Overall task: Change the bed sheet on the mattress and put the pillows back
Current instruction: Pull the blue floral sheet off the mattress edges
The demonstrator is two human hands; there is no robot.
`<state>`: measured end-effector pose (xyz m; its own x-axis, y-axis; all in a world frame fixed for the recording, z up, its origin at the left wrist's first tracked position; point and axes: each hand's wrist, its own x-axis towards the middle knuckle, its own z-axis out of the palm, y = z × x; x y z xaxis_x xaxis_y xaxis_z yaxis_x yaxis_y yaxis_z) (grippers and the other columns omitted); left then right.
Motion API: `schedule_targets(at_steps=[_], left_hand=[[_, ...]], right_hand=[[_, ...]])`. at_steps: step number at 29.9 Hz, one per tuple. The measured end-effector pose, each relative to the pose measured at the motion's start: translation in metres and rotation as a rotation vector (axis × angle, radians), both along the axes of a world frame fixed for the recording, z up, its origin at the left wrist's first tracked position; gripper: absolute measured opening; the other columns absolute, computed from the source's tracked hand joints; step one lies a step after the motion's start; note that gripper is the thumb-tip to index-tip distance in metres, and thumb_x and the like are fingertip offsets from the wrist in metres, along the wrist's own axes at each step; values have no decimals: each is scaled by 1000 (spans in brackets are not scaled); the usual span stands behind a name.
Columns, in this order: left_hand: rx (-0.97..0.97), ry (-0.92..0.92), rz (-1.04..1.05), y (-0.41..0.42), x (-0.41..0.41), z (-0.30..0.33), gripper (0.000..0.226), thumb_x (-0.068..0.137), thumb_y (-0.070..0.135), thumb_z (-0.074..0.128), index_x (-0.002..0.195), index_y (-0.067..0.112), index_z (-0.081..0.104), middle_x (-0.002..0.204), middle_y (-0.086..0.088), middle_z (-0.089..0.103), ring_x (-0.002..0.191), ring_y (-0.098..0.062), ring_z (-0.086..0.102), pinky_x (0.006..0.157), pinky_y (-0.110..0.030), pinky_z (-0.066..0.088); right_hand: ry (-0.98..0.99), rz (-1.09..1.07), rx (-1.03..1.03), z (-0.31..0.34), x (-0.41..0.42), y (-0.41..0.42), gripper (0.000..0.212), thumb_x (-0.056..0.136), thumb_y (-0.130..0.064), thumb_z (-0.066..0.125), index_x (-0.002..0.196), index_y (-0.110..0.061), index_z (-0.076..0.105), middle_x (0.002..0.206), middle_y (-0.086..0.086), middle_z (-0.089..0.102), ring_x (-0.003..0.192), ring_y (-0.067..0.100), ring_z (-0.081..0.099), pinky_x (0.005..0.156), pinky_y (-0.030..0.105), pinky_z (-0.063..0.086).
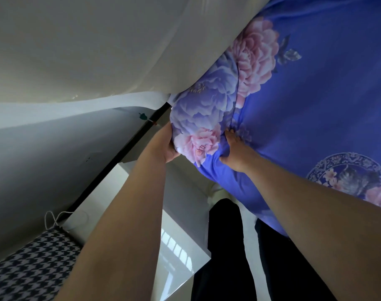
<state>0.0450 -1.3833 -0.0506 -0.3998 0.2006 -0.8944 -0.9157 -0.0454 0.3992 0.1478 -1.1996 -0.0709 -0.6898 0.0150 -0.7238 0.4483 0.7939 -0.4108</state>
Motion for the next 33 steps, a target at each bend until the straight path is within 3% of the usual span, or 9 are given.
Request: schedule_targets(at_steps=[3,6,11,17,20,22,25,28,33], left_hand=[[-610,216,23,-12,11,13,20,92,32,58,84,14,58,91,-8,66,76,-18,60,79,-27,49],[-954,646,194,-8,41,43,11,83,6,52,76,11,45,64,6,45,55,-11,38,56,-19,36],[-822,791,-87,38,93,64,17,81,18,56,78,29,43,82,3,57,70,-16,52,62,-28,40],[-589,631,-595,114,178,62,20,81,22,57,94,31,46,93,-3,62,80,-28,60,72,-36,50],[-358,594,-417,151,210,73,25,73,19,68,83,25,46,81,-9,57,62,-14,59,61,-29,51],[-206,444,-189,172,231,84,30,73,7,73,86,15,48,65,-6,54,46,-7,52,45,-21,41],[9,190,47,196,268,107,29,68,17,77,90,6,61,66,-11,62,47,-13,50,46,-20,37],[67,42,66,226,312,148,3,88,8,62,89,6,62,68,-11,60,35,-3,41,33,-13,31],[-18,184,-14,274,391,214,41,88,6,64,113,27,40,59,-3,55,35,-8,42,35,-15,32]], right_hand=[[-53,-74,-72,6,-2,6,81,92,-26,57,153,-17,3,160,0,3,146,20,13,113,27,15],[-65,-193,-159,14,7,10,61,93,-23,57,147,-17,30,146,6,42,129,27,45,96,24,35],[140,-611,-219,42,37,16,23,94,-16,52,113,-6,62,116,14,65,108,30,60,85,29,41],[-27,-917,-721,97,71,44,34,97,-43,44,78,-18,59,83,7,64,73,15,60,73,30,46],[29,-847,-640,105,106,72,36,94,-38,54,67,-15,63,74,12,64,70,21,57,73,35,46],[12,-856,-673,117,134,95,28,97,-30,51,83,-15,70,84,13,68,76,22,61,74,35,51],[-32,-833,-717,150,185,128,26,100,-27,45,92,-16,67,94,11,66,85,20,62,79,33,53],[-26,-863,-732,191,241,159,26,100,-26,42,85,-19,63,94,9,66,89,19,62,76,30,51],[-65,-985,-721,243,328,215,30,103,-27,35,92,-17,61,86,1,68,80,18,63,74,30,48]])
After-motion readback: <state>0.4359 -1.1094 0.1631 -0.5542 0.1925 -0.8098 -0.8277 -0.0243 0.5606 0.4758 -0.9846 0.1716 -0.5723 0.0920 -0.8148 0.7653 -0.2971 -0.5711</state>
